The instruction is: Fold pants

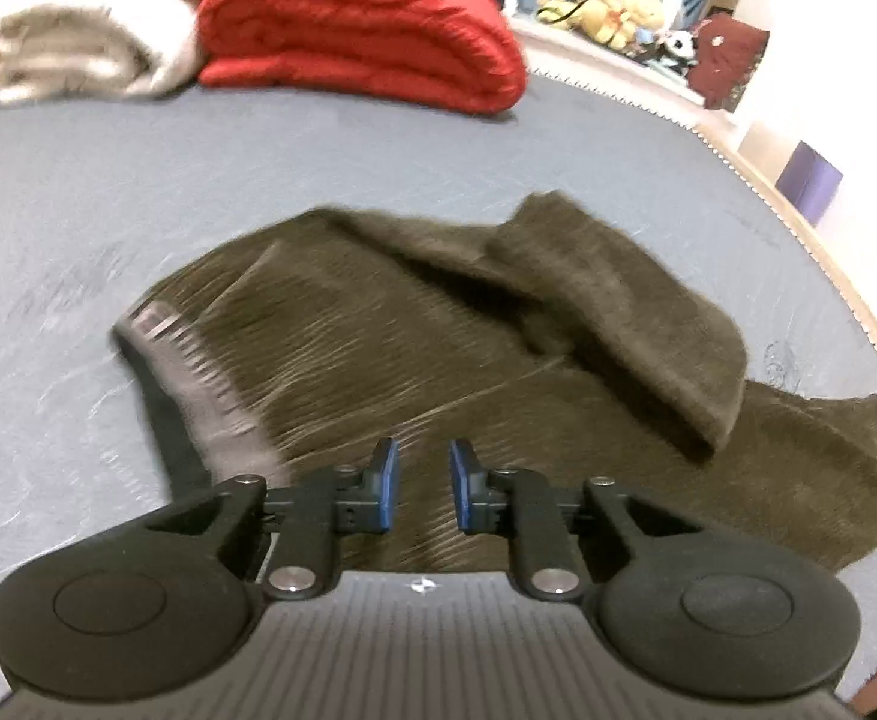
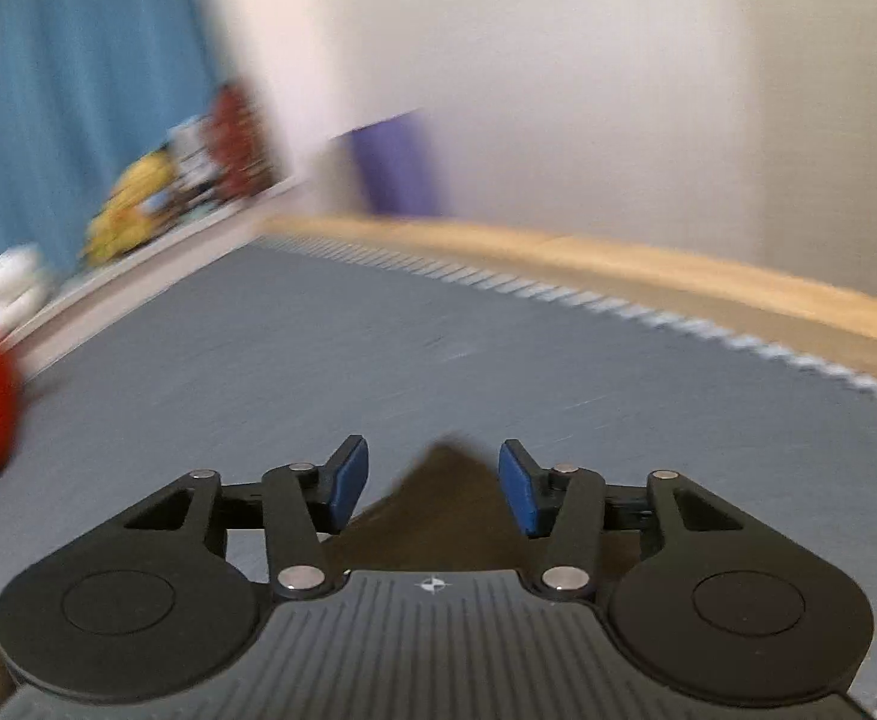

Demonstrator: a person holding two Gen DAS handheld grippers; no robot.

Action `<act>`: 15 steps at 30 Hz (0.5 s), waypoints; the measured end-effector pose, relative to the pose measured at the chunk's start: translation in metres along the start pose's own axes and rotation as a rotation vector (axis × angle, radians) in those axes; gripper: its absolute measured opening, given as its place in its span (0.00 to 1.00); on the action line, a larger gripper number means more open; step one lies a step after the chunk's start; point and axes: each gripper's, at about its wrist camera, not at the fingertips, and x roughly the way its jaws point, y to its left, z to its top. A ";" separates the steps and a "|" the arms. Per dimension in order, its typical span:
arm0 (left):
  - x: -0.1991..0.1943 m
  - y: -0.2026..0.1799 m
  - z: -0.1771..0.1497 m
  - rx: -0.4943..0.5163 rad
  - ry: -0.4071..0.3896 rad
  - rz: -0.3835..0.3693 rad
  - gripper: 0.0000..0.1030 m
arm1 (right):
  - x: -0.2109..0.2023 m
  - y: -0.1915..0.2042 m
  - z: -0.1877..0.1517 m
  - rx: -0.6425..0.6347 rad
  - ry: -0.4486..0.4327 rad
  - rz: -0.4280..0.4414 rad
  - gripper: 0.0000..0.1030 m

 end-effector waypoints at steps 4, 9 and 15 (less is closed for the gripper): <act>0.010 0.051 -0.012 -0.113 0.066 0.062 0.25 | 0.016 0.034 -0.016 -0.161 0.084 0.120 0.53; 0.024 0.086 -0.023 -0.230 0.120 0.112 0.66 | 0.020 0.074 -0.037 -0.366 0.086 0.164 0.54; 0.048 0.083 -0.035 -0.225 0.204 0.086 0.72 | 0.018 0.098 -0.047 -0.414 0.110 0.198 0.55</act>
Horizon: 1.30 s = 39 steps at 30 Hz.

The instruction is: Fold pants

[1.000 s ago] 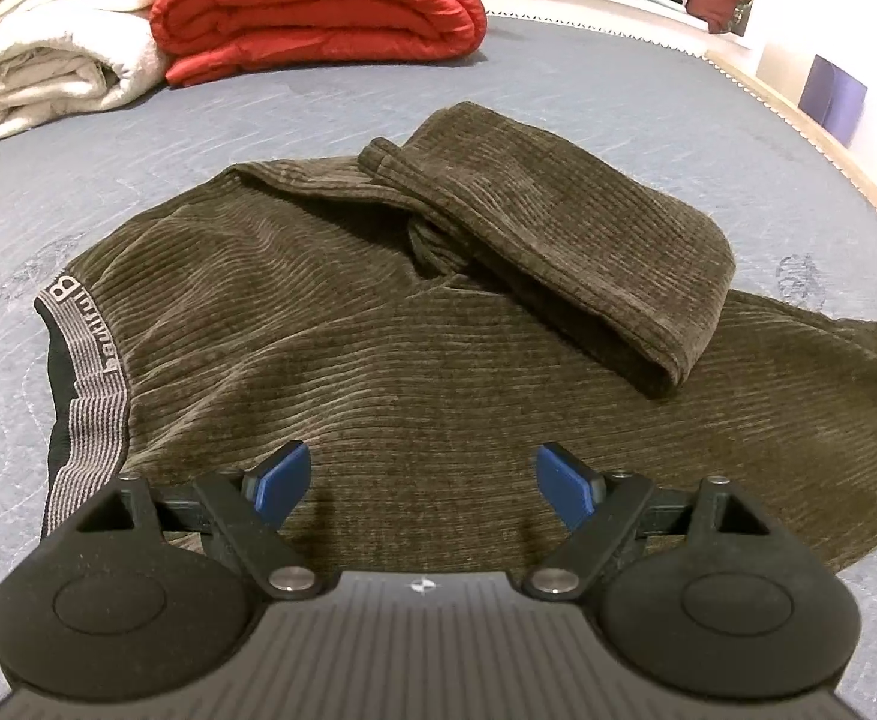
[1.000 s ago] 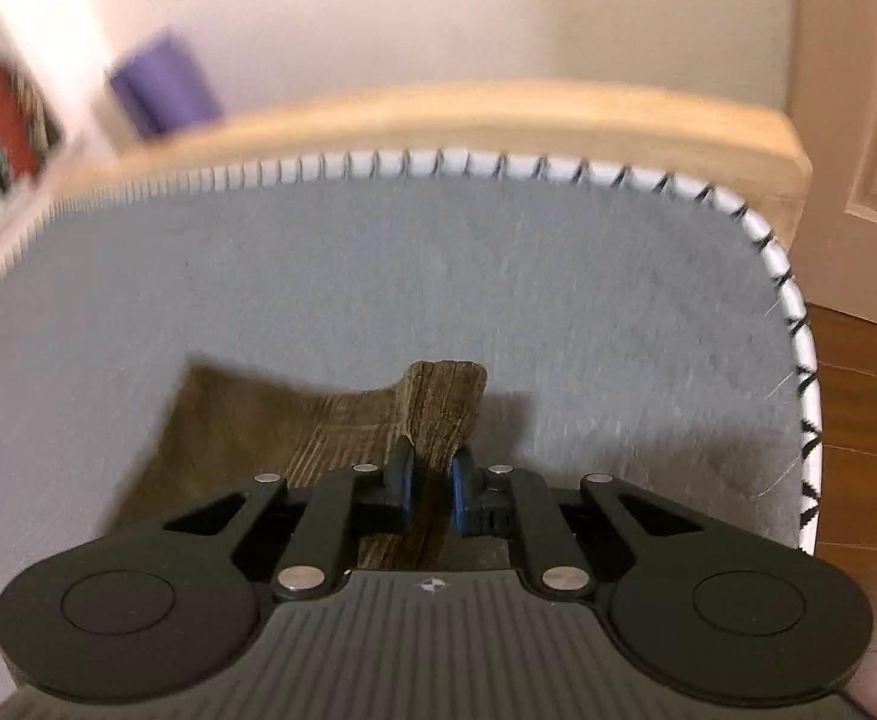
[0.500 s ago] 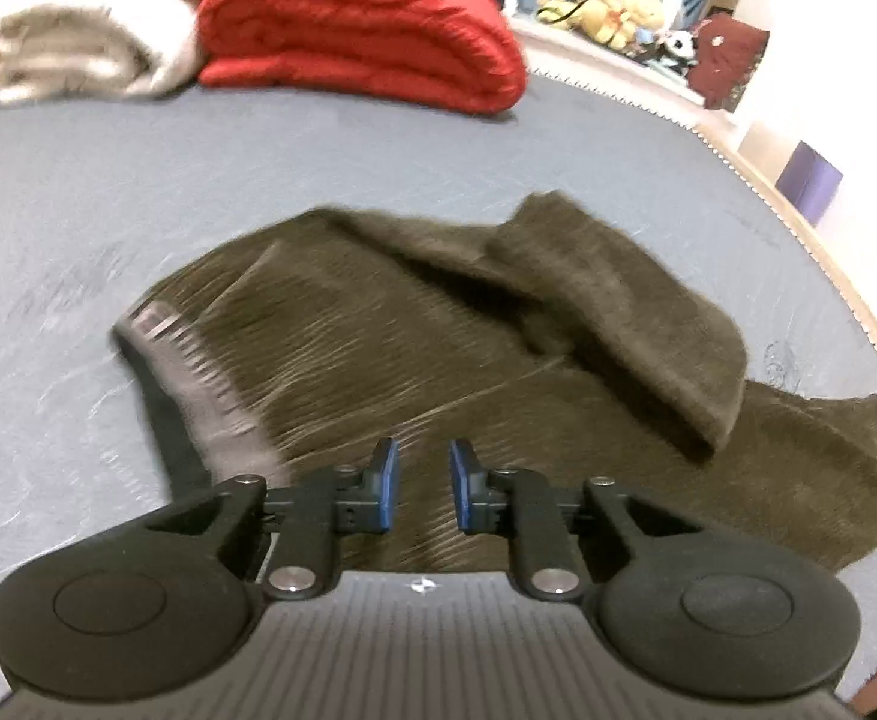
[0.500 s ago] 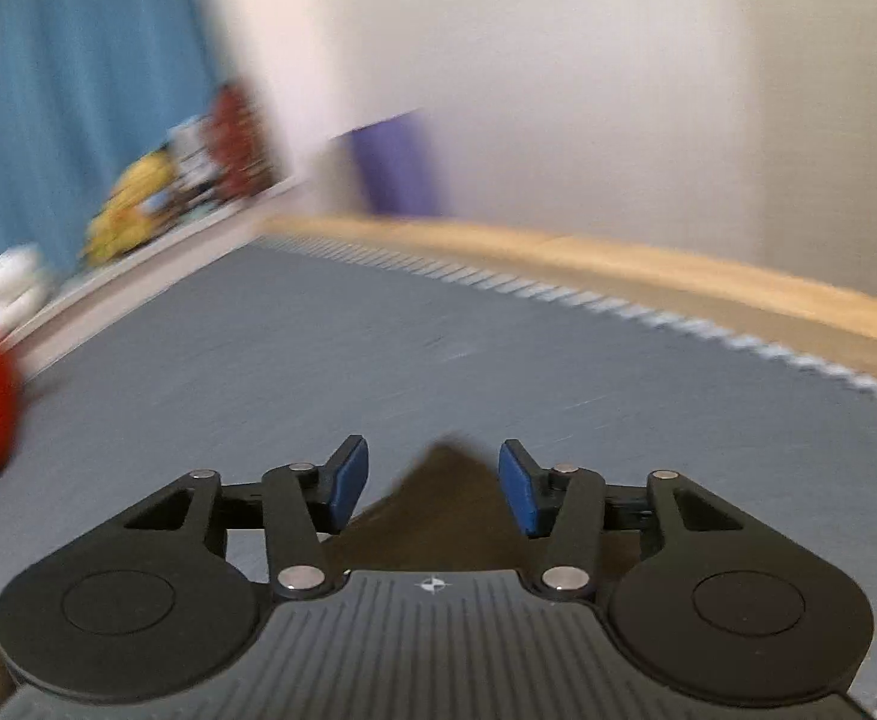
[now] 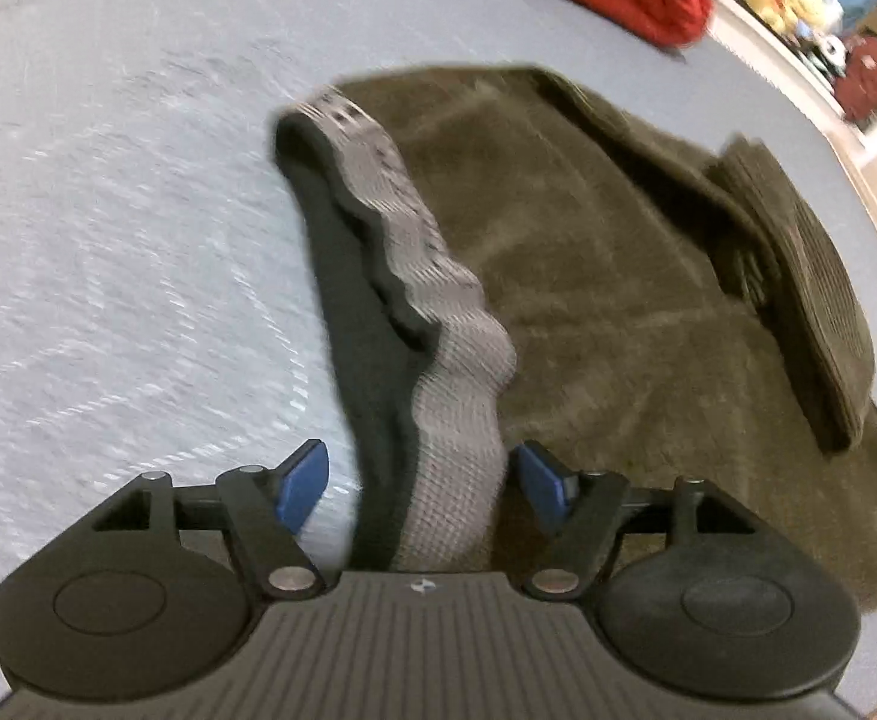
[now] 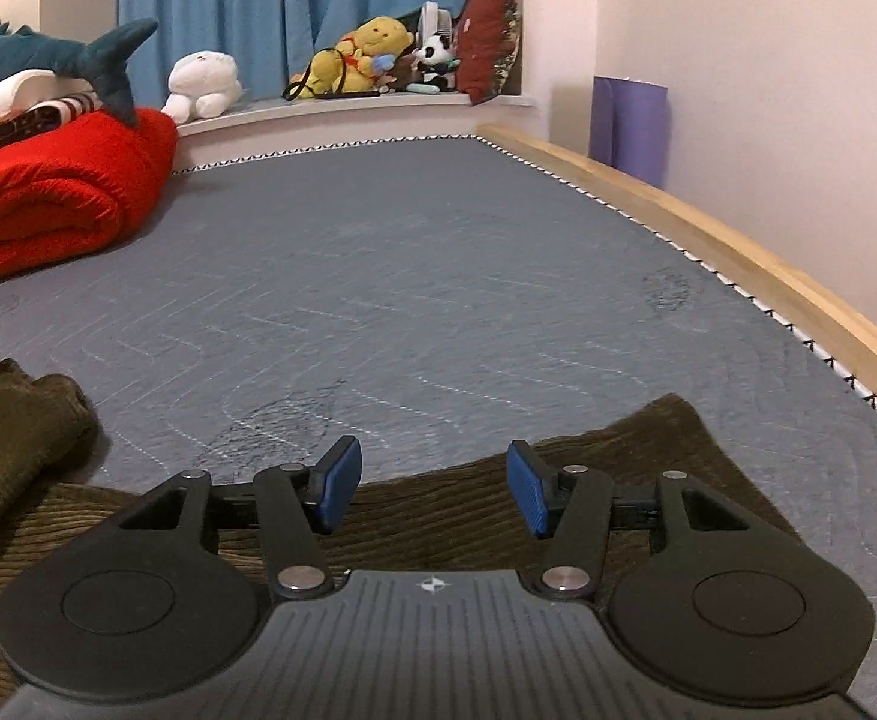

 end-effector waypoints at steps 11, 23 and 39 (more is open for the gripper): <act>-0.027 -0.031 -0.009 0.197 -0.192 0.169 0.26 | 0.010 0.008 -0.002 -0.026 0.015 -0.014 0.56; -0.047 -0.073 -0.028 0.410 -0.296 0.369 0.57 | 0.010 0.018 0.000 -0.029 0.019 -0.006 0.58; -0.032 -0.111 -0.028 0.409 -0.173 0.065 0.23 | 0.003 0.067 0.004 -0.059 -0.014 0.162 0.43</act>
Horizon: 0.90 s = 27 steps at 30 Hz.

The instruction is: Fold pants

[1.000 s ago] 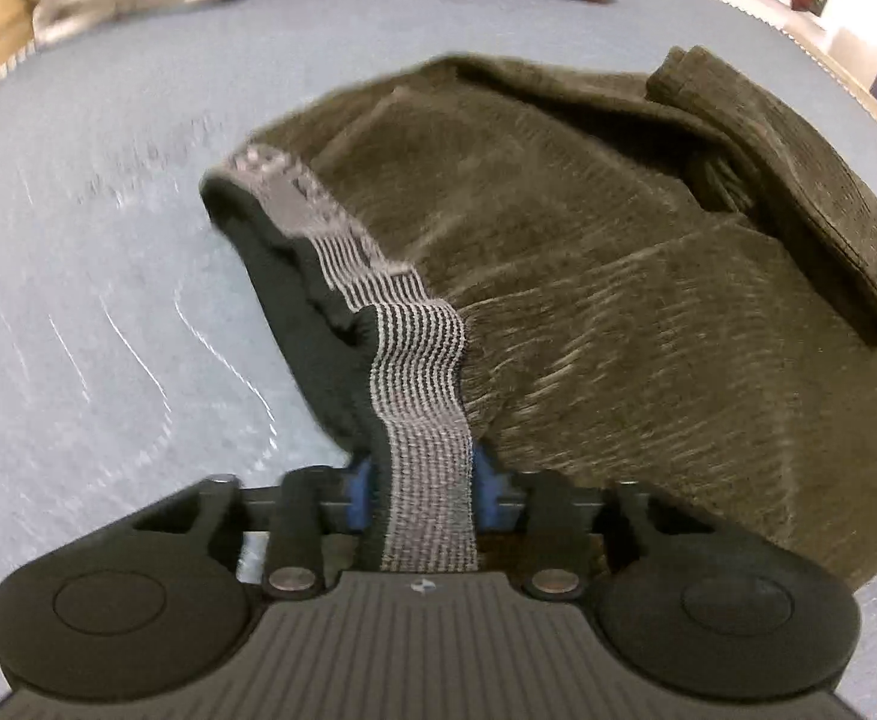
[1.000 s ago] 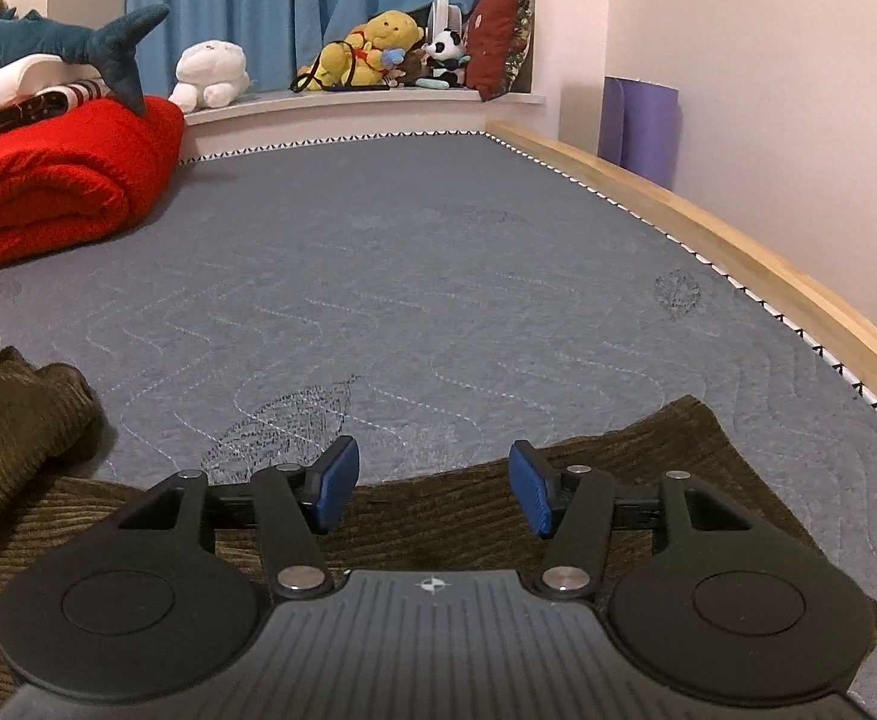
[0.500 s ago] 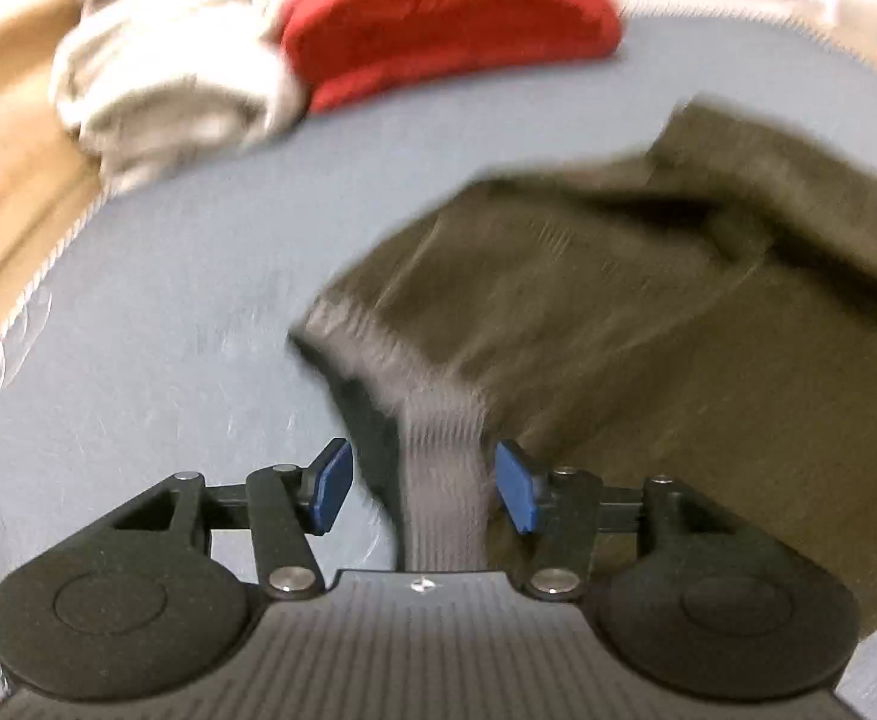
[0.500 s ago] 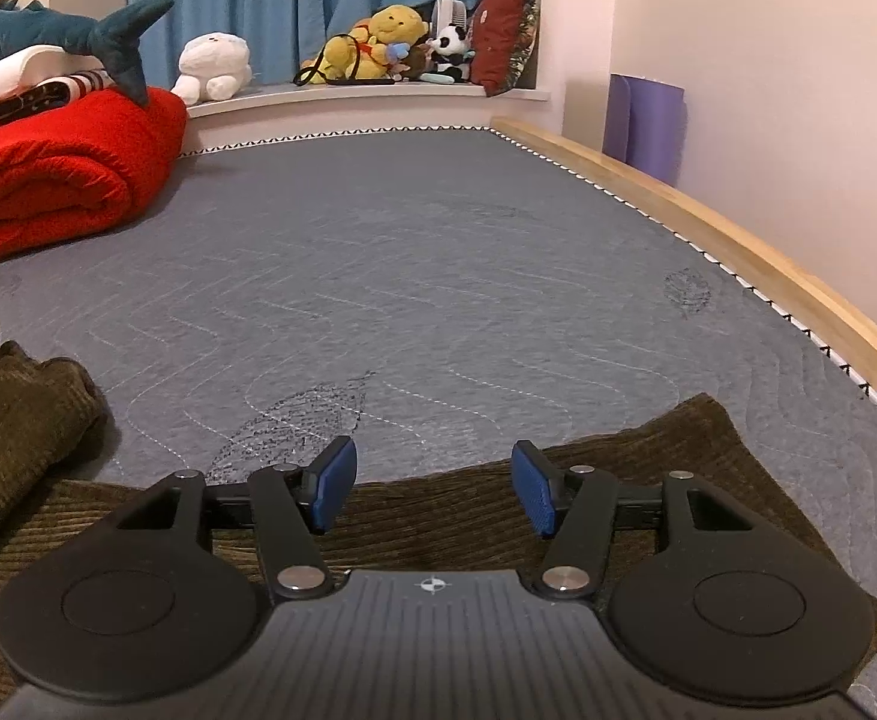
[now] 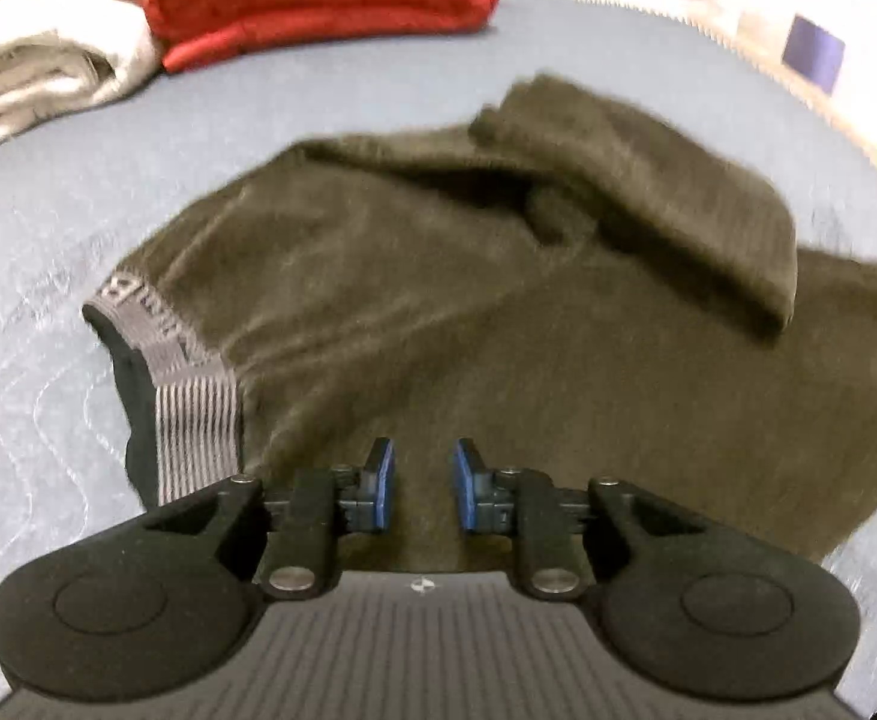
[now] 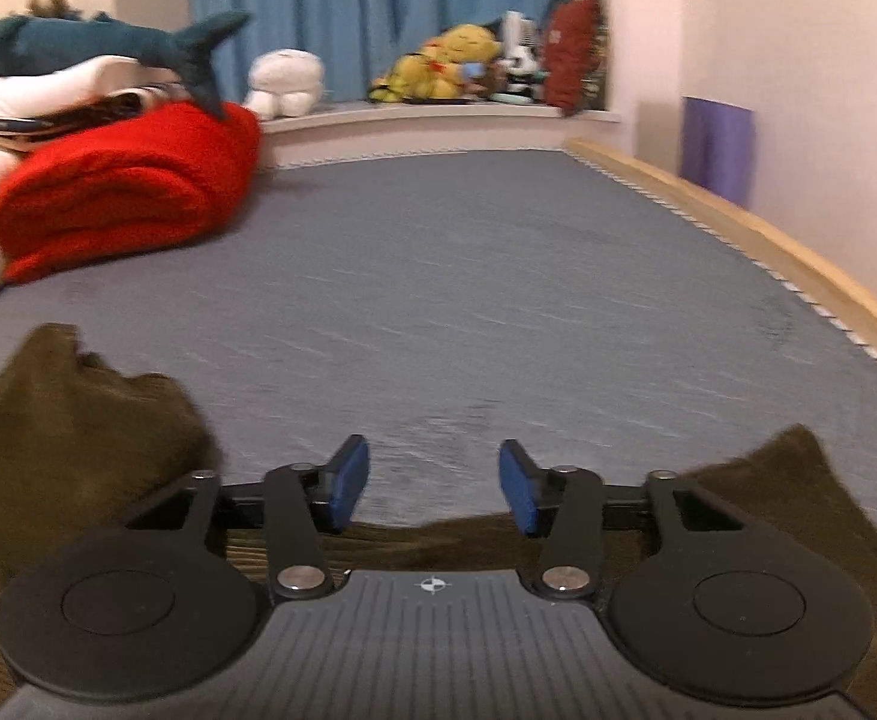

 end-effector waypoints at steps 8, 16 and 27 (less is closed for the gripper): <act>0.024 -0.046 0.019 0.029 -0.045 0.023 0.24 | 0.008 0.089 0.004 -0.119 0.001 0.207 0.37; 0.029 -0.063 0.034 -0.010 -0.050 0.023 0.35 | 0.015 0.190 -0.018 -0.397 0.030 0.383 0.43; 0.033 -0.058 0.039 -0.042 -0.029 0.047 0.40 | 0.025 0.264 -0.060 -0.786 -0.001 0.310 0.26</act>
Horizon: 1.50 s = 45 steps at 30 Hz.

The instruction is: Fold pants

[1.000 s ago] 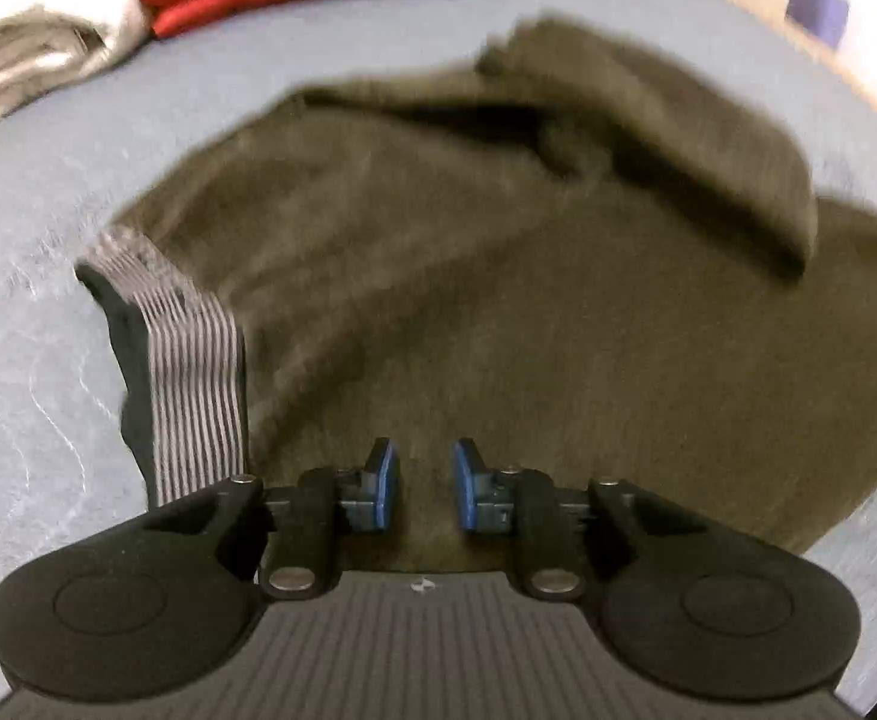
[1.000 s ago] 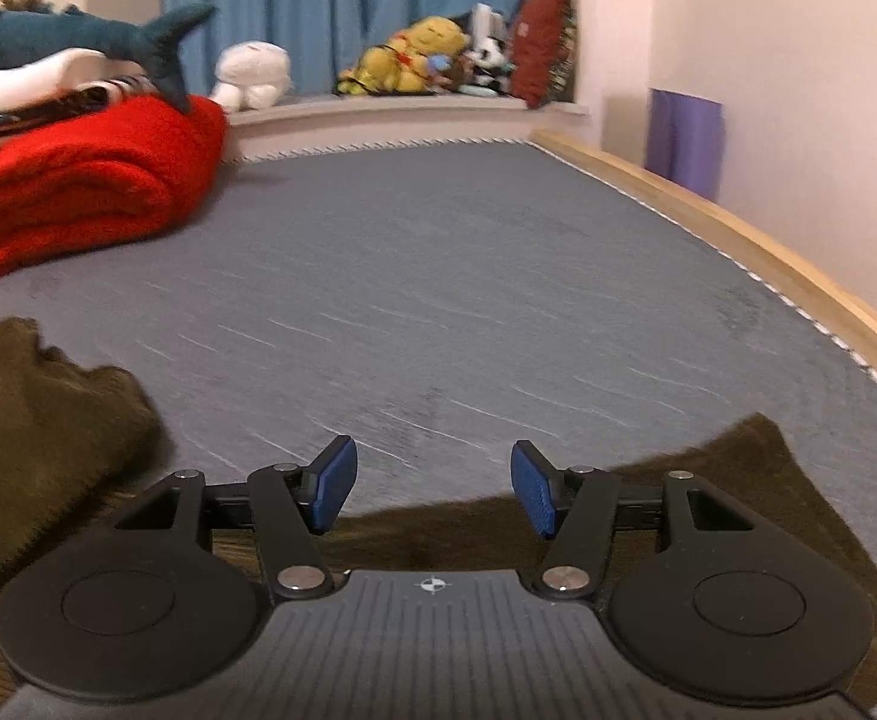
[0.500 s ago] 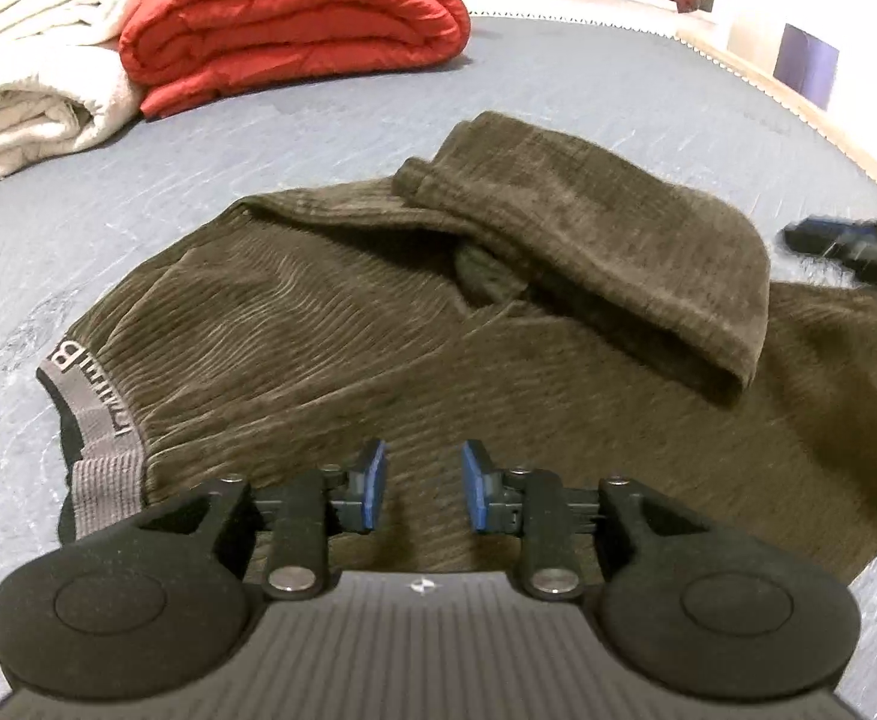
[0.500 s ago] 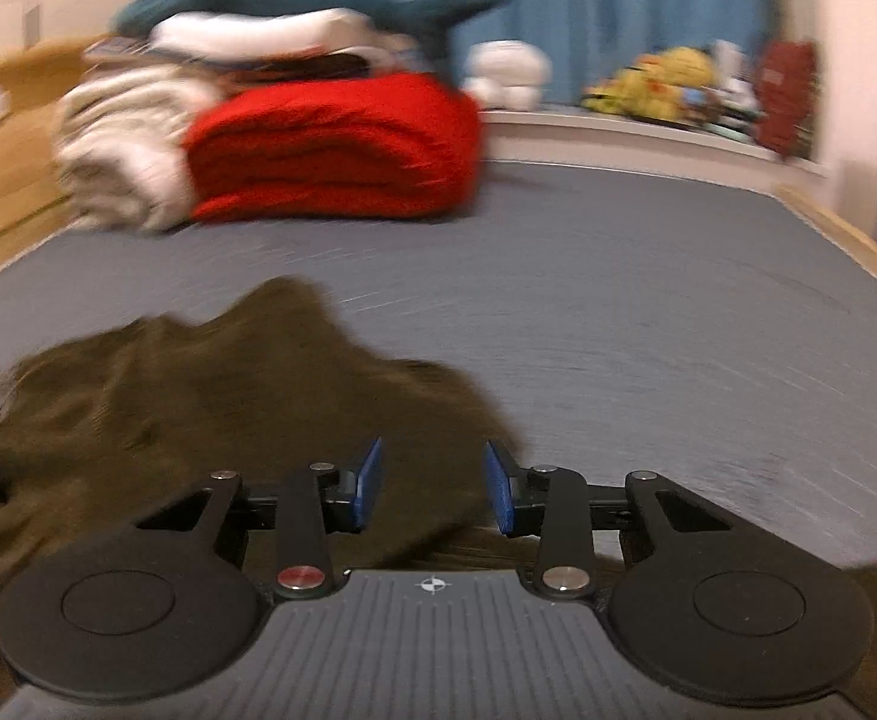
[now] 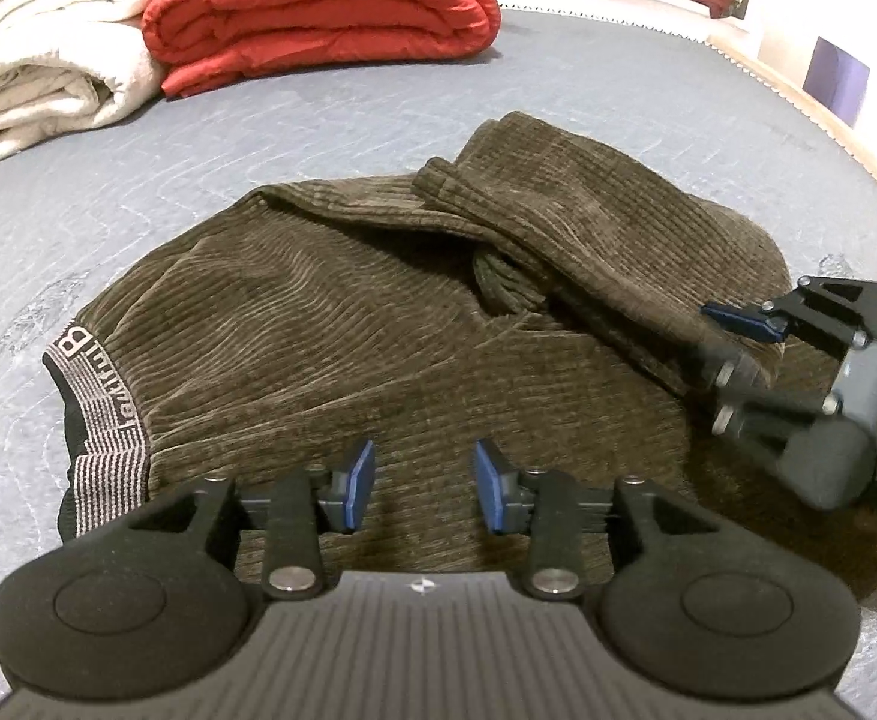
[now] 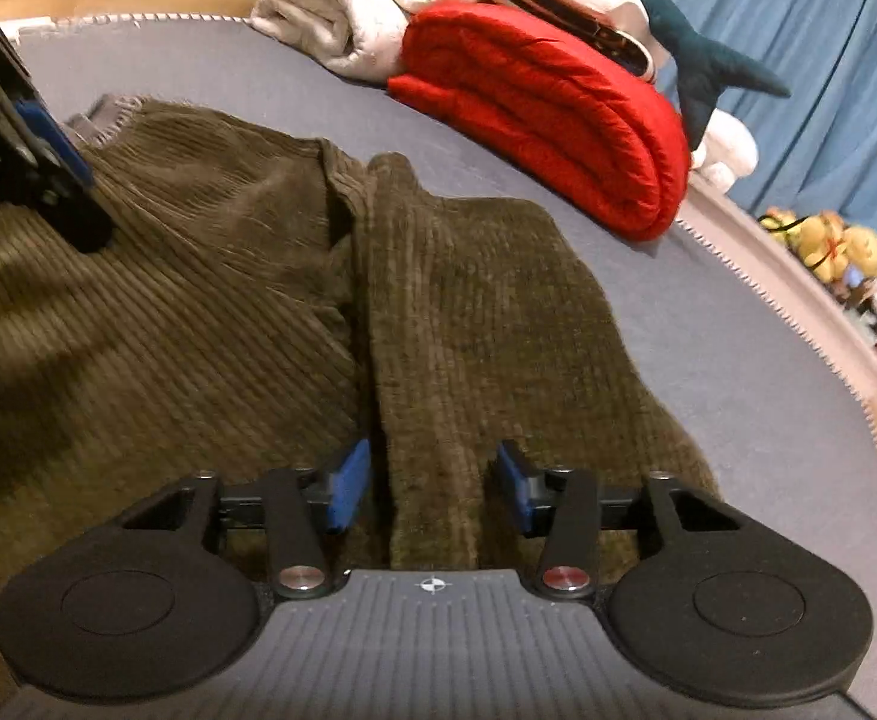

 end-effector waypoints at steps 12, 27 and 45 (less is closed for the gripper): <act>-0.011 0.005 0.004 -0.023 -0.025 0.014 0.40 | -0.091 -0.170 -0.013 0.812 -0.328 -0.164 0.08; -0.037 -0.011 0.011 -0.050 -0.079 -0.033 0.40 | -0.188 -0.192 -0.045 0.934 -0.401 -0.303 0.07; -0.032 -0.010 0.015 -0.078 -0.133 -0.061 0.40 | -0.188 -0.206 -0.056 1.045 -0.513 -0.685 0.07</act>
